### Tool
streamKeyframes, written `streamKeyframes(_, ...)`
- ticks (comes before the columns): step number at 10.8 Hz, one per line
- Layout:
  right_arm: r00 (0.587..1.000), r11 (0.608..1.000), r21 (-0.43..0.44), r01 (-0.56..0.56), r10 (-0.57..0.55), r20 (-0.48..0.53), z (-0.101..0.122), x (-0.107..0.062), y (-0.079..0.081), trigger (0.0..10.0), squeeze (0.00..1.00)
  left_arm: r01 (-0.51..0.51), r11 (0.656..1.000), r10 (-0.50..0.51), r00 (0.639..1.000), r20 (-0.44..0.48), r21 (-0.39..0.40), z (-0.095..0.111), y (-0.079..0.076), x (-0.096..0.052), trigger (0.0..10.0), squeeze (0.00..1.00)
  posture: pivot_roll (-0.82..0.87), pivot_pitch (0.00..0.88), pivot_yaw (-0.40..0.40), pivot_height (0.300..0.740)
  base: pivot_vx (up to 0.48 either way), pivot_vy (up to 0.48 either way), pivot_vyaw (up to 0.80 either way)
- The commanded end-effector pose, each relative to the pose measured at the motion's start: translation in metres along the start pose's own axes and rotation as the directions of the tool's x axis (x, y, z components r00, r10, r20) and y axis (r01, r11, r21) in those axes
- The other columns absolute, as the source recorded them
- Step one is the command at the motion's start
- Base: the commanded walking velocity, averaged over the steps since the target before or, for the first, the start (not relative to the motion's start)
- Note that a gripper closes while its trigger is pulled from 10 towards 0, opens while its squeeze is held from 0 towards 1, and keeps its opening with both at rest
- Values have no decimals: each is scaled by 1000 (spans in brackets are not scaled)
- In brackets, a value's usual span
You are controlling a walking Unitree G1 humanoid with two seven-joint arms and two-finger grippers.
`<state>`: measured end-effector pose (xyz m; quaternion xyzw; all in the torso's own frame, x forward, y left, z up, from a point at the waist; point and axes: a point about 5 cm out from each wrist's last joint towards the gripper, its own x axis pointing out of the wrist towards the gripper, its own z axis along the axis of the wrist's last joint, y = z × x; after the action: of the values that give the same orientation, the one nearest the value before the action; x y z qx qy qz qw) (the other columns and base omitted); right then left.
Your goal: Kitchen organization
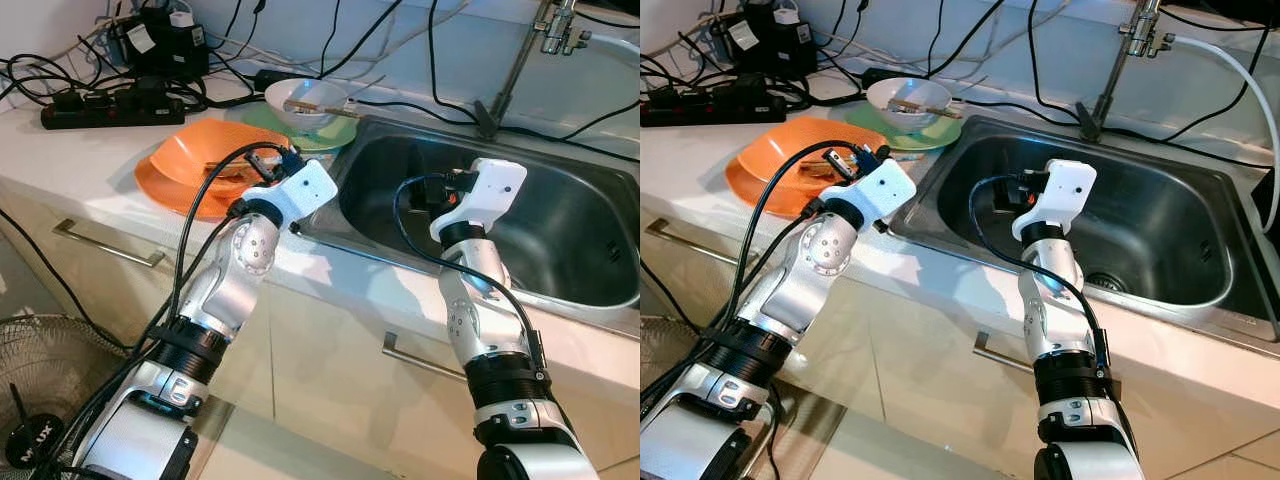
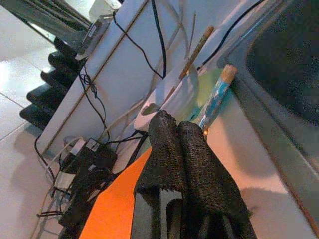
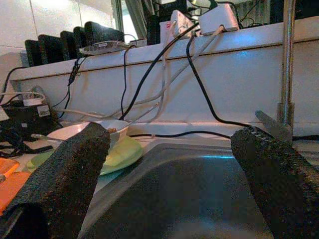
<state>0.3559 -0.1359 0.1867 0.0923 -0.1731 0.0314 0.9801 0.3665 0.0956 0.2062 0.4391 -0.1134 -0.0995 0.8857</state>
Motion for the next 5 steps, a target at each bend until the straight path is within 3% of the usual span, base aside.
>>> streamKeyframes(1, 1000, 1000, 9, 5, -5, 11, 3, 2, -1, 10000, 0, 2, 1000, -1, 999, 47, -9, 10, 1, 1, 10000, 1000, 193, 11, -54, 725, 0, 0, 0)
streamKeyframes(3, 1000, 1000, 10, 5, -5, 10, 3, 2, -1, 10000, 0, 57, 998, -54, 992, 113, -17, 19, -7, -2, 10000, 1000, 195, 13, -57, 725, 0, 0, 0)
streamKeyframes(5, 1000, 1000, 11, 4, -4, 9, 2, 2, -1, 10000, 0, 94, 996, -93, 990, 103, -8, 18, -11, -3, 10000, 1000, 196, 14, -57, 725, 0, 0, 0)
